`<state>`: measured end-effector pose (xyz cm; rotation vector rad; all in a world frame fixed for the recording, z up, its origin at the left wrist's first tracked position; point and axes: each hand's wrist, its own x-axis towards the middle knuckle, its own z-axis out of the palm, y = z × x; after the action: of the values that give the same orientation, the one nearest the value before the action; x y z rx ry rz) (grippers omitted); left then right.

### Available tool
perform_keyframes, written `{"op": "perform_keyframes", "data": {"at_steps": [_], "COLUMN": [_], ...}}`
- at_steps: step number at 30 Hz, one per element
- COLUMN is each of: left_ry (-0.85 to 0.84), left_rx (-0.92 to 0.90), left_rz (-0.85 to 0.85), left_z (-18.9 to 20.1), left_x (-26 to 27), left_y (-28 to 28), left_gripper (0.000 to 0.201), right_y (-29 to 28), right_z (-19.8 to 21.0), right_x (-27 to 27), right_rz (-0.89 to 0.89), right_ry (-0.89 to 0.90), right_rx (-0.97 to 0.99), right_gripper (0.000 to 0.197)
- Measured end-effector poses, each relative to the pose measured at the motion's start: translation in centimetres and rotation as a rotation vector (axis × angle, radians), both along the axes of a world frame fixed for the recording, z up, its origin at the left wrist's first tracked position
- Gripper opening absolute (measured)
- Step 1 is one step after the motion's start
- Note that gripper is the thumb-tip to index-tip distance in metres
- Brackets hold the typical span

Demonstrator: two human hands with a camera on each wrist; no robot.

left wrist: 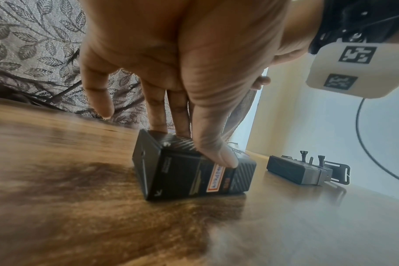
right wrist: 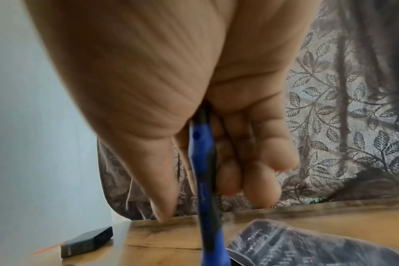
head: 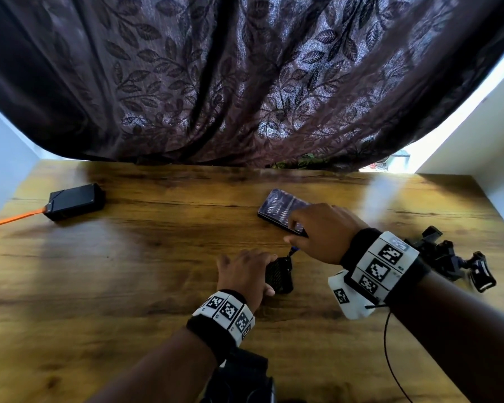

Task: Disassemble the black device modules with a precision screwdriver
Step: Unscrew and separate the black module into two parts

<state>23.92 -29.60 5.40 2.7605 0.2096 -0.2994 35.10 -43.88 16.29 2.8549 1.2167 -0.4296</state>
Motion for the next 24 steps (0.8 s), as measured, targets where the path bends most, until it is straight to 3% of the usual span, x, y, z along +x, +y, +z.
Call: {"op": "perform_keyframes", "data": {"at_steps": [7,11,16,20,24], "left_ry": [0.008,0.003,0.029,0.054,0.094], "left_rx": [-0.008,-0.014,-0.002,0.068,0.151], "left_rz": [-0.008,0.000,-0.013,-0.126,-0.194], "left_z": [0.2,0.2,0.2,0.3,0.2], "left_x": [-0.1,-0.2,0.0,-0.5,-0.8], "left_y": [0.0,0.1,0.1,0.1,-0.3], "left_gripper": [0.071,0.066,0.067,0.078,0.071], "right_y": [-2.2,-2.5,-3.3,-4.7,-5.7], "right_z": [-2.7,-5.1,-6.4,-6.2,-6.5], "right_x": [-0.2,-0.8,-0.7,-0.6,-1.3], "right_rz": [-0.161,-0.189,-0.380,-0.549,-0.644], "right_ry": [0.147,0.312,0.299,0.458,0.569], "right_rx": [0.380,0.486,0.713,0.994,1.062], "right_gripper": [0.021,0.013,0.013,0.021,0.020]}}
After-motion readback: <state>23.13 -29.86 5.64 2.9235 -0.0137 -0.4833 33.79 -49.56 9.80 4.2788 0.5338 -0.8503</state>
